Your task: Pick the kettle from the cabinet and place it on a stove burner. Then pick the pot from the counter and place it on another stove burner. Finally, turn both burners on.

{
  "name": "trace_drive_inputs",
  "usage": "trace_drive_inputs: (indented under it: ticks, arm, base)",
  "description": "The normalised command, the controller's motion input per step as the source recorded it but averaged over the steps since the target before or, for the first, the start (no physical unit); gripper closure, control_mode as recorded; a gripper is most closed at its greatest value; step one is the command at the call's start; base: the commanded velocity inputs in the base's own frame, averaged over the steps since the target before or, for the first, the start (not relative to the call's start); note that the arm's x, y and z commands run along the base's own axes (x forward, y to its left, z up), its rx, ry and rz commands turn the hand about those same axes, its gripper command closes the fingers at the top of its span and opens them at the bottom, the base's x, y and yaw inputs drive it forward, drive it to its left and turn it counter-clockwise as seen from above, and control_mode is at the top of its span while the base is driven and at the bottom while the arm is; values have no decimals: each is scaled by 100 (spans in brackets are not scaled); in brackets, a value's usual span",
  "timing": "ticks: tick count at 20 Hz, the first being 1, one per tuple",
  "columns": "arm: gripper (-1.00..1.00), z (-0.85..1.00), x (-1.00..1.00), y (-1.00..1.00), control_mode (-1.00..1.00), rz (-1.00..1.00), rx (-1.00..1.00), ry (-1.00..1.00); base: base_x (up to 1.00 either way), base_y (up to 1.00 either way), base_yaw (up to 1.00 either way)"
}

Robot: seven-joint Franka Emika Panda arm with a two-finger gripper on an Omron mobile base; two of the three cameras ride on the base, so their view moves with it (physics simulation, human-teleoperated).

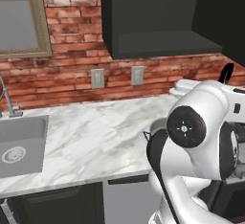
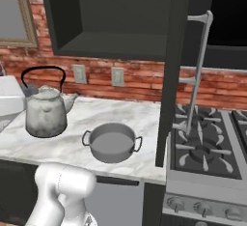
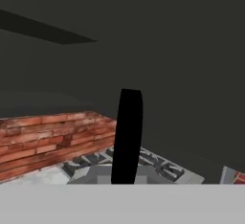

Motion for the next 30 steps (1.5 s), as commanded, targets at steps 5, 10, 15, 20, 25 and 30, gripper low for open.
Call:
trace_drive_inputs:
  ticks: [5,10,15,20,25,30]
  arm:
    - [100,0,0,0,100,0,0,0]
    - [100,0,0,0,100,0,0,0]
    - [100,0,0,0,100,0,0,0]
    - [100,0,0,0,100,0,0,0]
    - [100,0,0,0,100,0,0,0]
    - [100,0,0,0,100,0,0,0]
  base:
    - [-66,0,-7]
    - [-72,0,-9]
    - [-66,0,-8]
    - [-60,-6,-8]
    - [-56,-15,-6]
    - [-35,-28,-2]
